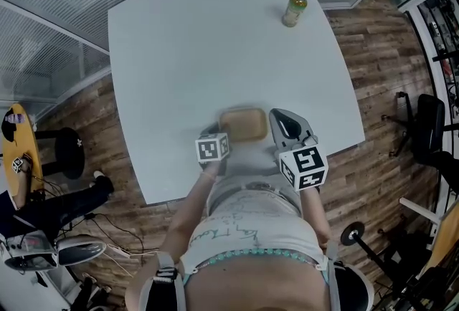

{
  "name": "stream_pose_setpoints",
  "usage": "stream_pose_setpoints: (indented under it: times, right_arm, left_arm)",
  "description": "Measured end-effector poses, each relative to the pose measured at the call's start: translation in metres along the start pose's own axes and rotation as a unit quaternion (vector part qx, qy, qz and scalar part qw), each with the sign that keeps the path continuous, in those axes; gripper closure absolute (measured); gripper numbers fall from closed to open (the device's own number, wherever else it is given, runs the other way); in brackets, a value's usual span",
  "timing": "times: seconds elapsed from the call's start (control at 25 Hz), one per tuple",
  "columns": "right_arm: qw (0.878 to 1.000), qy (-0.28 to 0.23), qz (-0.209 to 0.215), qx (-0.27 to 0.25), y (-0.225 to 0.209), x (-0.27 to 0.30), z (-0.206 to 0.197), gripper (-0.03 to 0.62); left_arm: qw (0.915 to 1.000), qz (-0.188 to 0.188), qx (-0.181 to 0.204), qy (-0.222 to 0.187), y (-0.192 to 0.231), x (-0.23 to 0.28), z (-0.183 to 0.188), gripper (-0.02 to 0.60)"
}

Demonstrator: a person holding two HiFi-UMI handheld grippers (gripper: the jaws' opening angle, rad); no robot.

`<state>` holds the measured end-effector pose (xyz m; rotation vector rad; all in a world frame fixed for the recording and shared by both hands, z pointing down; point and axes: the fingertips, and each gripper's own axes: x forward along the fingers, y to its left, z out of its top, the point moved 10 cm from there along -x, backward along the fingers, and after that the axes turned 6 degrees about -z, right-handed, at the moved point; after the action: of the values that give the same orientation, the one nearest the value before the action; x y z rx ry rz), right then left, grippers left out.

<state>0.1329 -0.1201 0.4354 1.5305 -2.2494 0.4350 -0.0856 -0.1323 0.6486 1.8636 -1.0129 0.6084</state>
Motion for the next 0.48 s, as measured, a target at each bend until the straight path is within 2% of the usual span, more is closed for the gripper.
stream_pose_setpoints:
  times: [0.28,0.48]
  right_arm:
    - [1.0,-0.007,0.016,-0.005,0.0018,0.0057,0.0041,0.594]
    - [0.999,-0.007,0.03,-0.014,0.001,0.008,0.0067,0.594]
  left_arm:
    - [0.9978,-0.013,-0.064,-0.009,0.0057,0.0012,-0.002,0.497]
    - [0.997,-0.01,-0.076,-0.01,0.0055,0.001,-0.0022,0.505]
